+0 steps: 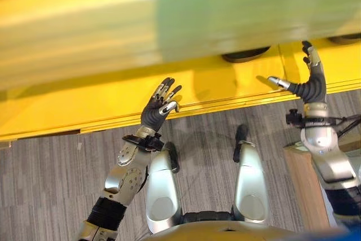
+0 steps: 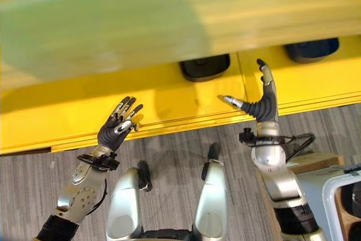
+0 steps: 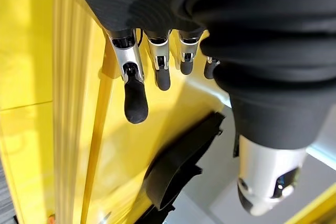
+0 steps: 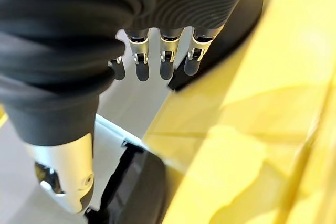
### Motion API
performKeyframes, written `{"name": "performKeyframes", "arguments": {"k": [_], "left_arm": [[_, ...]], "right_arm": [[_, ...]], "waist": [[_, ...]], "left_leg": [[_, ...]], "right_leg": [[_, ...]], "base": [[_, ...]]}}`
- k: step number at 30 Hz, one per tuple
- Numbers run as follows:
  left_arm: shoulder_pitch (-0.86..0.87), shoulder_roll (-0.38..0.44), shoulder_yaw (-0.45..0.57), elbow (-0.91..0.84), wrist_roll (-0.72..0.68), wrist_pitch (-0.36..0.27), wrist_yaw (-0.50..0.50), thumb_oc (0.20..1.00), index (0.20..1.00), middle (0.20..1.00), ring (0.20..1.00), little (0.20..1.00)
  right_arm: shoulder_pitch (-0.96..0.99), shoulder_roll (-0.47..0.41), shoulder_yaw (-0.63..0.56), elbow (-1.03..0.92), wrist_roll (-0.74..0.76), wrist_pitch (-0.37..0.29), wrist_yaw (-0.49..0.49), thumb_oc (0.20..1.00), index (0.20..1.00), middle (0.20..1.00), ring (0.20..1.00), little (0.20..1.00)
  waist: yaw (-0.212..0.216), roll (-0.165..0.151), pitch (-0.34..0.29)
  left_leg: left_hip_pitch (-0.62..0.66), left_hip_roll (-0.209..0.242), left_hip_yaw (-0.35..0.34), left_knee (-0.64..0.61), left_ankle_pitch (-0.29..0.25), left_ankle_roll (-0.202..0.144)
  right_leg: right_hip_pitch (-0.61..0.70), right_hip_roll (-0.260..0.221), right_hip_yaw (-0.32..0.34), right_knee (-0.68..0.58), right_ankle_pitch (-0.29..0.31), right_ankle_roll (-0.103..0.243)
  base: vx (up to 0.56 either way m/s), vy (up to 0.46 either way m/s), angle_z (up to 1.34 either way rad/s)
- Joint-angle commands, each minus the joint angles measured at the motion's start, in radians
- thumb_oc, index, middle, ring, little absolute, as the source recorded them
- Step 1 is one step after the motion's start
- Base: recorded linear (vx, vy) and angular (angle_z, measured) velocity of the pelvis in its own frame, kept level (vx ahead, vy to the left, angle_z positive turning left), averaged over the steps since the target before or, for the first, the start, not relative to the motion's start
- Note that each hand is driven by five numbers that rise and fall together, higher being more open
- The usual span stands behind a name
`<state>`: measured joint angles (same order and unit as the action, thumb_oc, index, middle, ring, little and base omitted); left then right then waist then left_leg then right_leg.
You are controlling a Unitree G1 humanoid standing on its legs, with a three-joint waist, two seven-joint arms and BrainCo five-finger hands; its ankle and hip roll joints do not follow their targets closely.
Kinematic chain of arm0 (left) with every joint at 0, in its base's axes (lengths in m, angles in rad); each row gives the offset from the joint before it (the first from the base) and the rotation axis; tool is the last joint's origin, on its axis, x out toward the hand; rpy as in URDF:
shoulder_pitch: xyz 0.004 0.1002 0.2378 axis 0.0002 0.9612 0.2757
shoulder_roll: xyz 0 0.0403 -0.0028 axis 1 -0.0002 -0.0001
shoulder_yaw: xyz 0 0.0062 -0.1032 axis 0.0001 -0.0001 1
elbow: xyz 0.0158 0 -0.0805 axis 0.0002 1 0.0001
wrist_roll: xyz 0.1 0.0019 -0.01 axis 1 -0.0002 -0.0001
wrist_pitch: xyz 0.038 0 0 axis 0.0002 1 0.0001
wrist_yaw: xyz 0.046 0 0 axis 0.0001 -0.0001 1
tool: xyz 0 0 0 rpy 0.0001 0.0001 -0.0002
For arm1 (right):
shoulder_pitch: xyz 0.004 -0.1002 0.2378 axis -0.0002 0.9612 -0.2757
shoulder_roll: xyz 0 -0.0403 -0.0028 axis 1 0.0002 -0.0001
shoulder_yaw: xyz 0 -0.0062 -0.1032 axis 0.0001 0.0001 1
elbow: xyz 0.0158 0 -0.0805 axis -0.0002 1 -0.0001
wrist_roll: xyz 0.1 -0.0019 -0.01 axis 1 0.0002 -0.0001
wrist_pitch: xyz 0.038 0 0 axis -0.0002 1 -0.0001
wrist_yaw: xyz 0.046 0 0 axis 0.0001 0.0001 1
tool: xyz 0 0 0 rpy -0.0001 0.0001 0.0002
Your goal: Move parts from the plastic box to the shelf.
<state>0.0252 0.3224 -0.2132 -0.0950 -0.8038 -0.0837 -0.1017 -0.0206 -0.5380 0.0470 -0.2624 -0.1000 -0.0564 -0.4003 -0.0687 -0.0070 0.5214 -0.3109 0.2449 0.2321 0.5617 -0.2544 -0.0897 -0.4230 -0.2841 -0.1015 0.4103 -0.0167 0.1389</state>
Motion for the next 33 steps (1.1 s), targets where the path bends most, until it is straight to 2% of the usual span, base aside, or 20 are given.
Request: {"name": "performKeyframes", "arguments": {"k": [1,3,5,7,8,10,11,12,16,19,21,22,23,24,25,26,27,28,31,33], "left_arm": [[0.009,0.025,0.030,-0.004,0.011,-0.019,0.044,1.000,1.000,1.000,1.000,1.000],[0.029,0.031,0.040,-0.009,0.016,-0.024,0.032,1.000,1.000,1.000,1.000,1.000],[0.054,0.035,0.045,-0.019,0.034,-0.057,0.015,1.000,1.000,1.000,1.000,1.000],[0.120,0.051,0.083,-0.051,0.095,-0.180,0.055,1.000,1.000,1.000,1.000,1.000],[0.134,0.053,0.099,-0.053,0.099,-0.199,0.035,1.000,1.000,1.000,1.000,1.000],[0.133,0.061,0.104,-0.055,0.123,-0.240,-0.016,1.000,1.000,1.000,1.000,1.000],[0.132,0.061,0.103,-0.056,0.128,-0.237,-0.038,1.000,1.000,1.000,1.000,1.000],[0.130,0.063,0.096,-0.057,0.119,-0.217,-0.075,1.000,1.000,1.000,1.000,1.000],[0.135,0.071,0.080,-0.043,0.094,-0.119,-0.106,1.000,1.000,1.000,1.000,1.000],[0.141,0.083,0.072,-0.017,0.134,-0.073,-0.154,1.000,1.000,1.000,1.000,1.000],[0.136,0.103,0.056,-0.004,0.147,-0.036,-0.295,1.000,1.000,1.000,1.000,1.000],[0.138,0.124,0.034,-0.013,0.158,0.042,-0.391,1.000,1.000,1.000,1.000,1.000],[0.135,0.132,0.025,-0.012,0.159,0.074,-0.383,1.000,1.000,1.000,1.000,1.000],[0.125,0.143,0.010,0.000,0.166,0.074,-0.360,1.000,1.000,1.000,1.000,1.000],[0.112,0.153,-0.004,0.025,0.144,0.089,-0.370,1.000,1.000,1.000,1.000,1.000],[0.117,0.155,-0.009,0.033,0.155,0.100,-0.389,1.000,1.000,1.000,1.000,1.000],[0.126,0.155,-0.017,0.040,0.161,0.100,-0.402,1.000,1.000,1.000,1.000,1.000],[0.133,0.154,-0.025,0.046,0.165,0.107,-0.422,1.000,1.000,1.000,1.000,1.000],[0.161,0.155,-0.050,0.068,0.179,0.086,-0.460,1.000,1.000,1.000,1.000,1.000],[0.189,0.169,-0.044,0.082,0.153,0.089,-0.488,1.000,1.000,1.000,1.000,1.000]], "right_arm": [[-0.009,0.008,-0.049,-0.096,0.009,-0.168,0.023,1.000,1.000,1.000,1.000,1.000],[0.032,0.010,-0.034,-0.095,0.007,-0.165,0.066,1.000,1.000,1.000,1.000,1.000],[0.064,0.006,-0.019,-0.080,0.088,-0.191,0.099,1.000,1.000,1.000,1.000,1.000],[0.133,0.019,-0.008,-0.041,0.175,-0.174,0.149,1.000,1.000,1.000,1.000,1.000],[0.149,0.030,-0.002,-0.025,0.242,-0.182,0.134,1.000,1.000,1.000,1.000,1.000],[0.156,0.057,-0.008,0.001,0.358,-0.115,0.146,1.000,1.000,1.000,1.000,1.000],[0.152,0.064,-0.006,0.015,0.379,-0.099,0.143,1.000,1.000,1.000,1.000,1.000],[0.146,0.077,-0.003,0.043,0.390,-0.075,0.142,1.000,1.000,1.000,1.000,1.000],[0.113,0.092,0.005,0.089,0.366,-0.046,0.126,1.000,1.000,1.000,1.000,1.000],[0.081,0.100,0.001,0.123,0.392,0.006,0.085,1.000,1.000,1.000,1.000,1.000],[0.063,0.110,-0.015,0.165,0.452,0.060,0.058,1.000,1.000,1.000,1.000,1.000],[0.059,0.121,-0.040,0.213,0.511,0.115,0.080,1.000,1.000,1.000,1.000,1.000],[0.052,0.120,-0.042,0.222,0.511,0.110,0.100,1.000,1.000,1.000,1.000,1.000],[0.041,0.120,-0.036,0.222,0.514,0.078,0.111,1.000,1.000,1.000,1.000,1.000],[0.038,0.124,-0.035,0.202,0.534,0.059,0.115,1.000,1.000,1.000,1.000,1.000],[0.036,0.126,-0.034,0.187,0.559,0.076,0.118,1.000,1.000,1.000,1.000,1.000],[0.029,0.132,-0.026,0.183,0.552,0.087,0.117,1.000,1.000,1.000,1.000,1.000],[0.025,0.141,-0.018,0.184,0.530,0.100,0.114,1.000,1.000,1.000,1.000,1.000],[0.050,0.155,0.005,0.190,0.548,0.129,0.103,1.000,1.000,1.000,1.000,1.000],[0.074,0.150,0.012,0.217,0.514,0.176,0.134,1.000,1.000,1.000,1.000,1.000]], "waist": [[-0.030,-0.003,-0.009],[-0.034,-0.002,-0.029],[-0.035,0.000,-0.055],[-0.020,0.002,-0.114],[-0.011,0.001,-0.136],[-0.003,-0.002,-0.157],[0.000,-0.002,-0.160],[0.004,0.000,-0.165],[0.019,0.004,-0.163],[0.026,-0.003,-0.156],[0.031,-0.011,-0.146],[0.028,-0.017,-0.134],[0.027,-0.018,-0.131],[0.024,-0.022,-0.126],[0.019,-0.027,-0.122],[0.020,-0.022,-0.122],[0.024,-0.020,-0.122],[0.025,-0.017,-0.123],[0.012,-0.006,-0.140],[0.019,0.011,-0.165]], "left_leg": [[0.113,-0.016,0.096,-0.158,0.090,0.051],[0.141,-0.015,0.104,-0.197,0.109,0.046],[0.185,-0.019,0.112,-0.257,0.137,0.039],[0.242,-0.025,0.124,-0.358,0.205,0.031],[0.260,-0.026,0.119,-0.378,0.213,0.027],[0.265,-0.026,0.113,-0.373,0.212,0.023],[0.267,-0.026,0.111,-0.368,0.210,0.024],[0.269,-0.029,0.106,-0.358,0.204,0.025],[0.260,-0.040,0.085,-0.306,0.175,0.033],[0.252,-0.047,0.087,-0.275,0.156,0.039],[0.249,-0.067,0.096,-0.271,0.144,0.054],[0.253,-0.097,0.108,-0.279,0.135,0.071],[0.254,-0.109,0.114,-0.284,0.131,0.076],[0.256,-0.125,0.123,-0.291,0.126,0.082],[0.264,-0.147,0.142,-0.313,0.118,0.090],[0.285,-0.152,0.157,-0.332,0.097,0.084],[0.303,-0.157,0.188,-0.358,0.100,0.083],[0.316,-0.162,0.203,-0.377,0.101,0.087],[0.333,-0.173,0.214,-0.424,0.119,0.111],[0.333,-0.167,0.219,-0.464,0.159,0.122]], "right_leg": [[0.099,0.063,-0.014,0.121,-0.154,-0.023],[0.133,0.062,-0.020,0.071,-0.139,-0.022],[0.184,0.063,-0.034,0.002,-0.118,-0.020],[0.262,0.062,-0.068,-0.121,-0.055,-0.018],[0.293,0.057,-0.079,-0.145,-0.051,-0.014],[0.314,0.051,-0.094,-0.158,-0.047,-0.013],[0.322,0.050,-0.097,-0.161,-0.046,-0.013],[0.331,0.049,-0.101,-0.163,-0.045,-0.014],[0.341,0.034,-0.097,-0.163,-0.034,-0.006],[0.339,0.017,-0.090,-0.171,-0.013,0.010],[0.345,-0.002,-0.089,-0.211,0.027,0.033],[0.351,-0.023,-0.086,-0.272,0.096,0.055],[0.351,-0.031,-0.084,-0.294,0.122,0.061],[0.348,-0.043,-0.083,-0.321,0.159,0.070],[0.335,-0.064,-0.093,-0.361,0.215,0.085],[0.338,-0.073,-0.127,-0.380,0.235,0.103],[0.328,-0.079,-0.171,-0.380,0.252,0.108],[0.314,-0.083,-0.182,-0.360,0.263,0.109],[0.295,-0.076,-0.157,-0.263,0.225,0.100],[0.323,-0.054,-0.177,-0.167,0.152,0.071]], "base": [[0.02,0.045,-0.04],[0.04,0.051,0.08],[0.07,0.064,0.11],[0.05,0.080,0.26],[0.02,0.056,0.27],[0.01,0.073,0.09],[-0.02,0.137,0.04],[-0.03,0.142,0.11],[-0.03,0.179,0.07],[-0.08,0.215,-0.04],[-0.17,0.323,-0.09],[-0.20,0.342,-0.12],[-0.21,0.333,-0.15],[-0.18,0.260,-0.02],[-0.14,0.315,-0.05],[-0.13,0.337,-0.17],[-0.09,0.299,-0.44],[-0.12,0.249,-0.69],[-0.08,0.162,-0.67],[-0.06,0.082,-0.25]]}}
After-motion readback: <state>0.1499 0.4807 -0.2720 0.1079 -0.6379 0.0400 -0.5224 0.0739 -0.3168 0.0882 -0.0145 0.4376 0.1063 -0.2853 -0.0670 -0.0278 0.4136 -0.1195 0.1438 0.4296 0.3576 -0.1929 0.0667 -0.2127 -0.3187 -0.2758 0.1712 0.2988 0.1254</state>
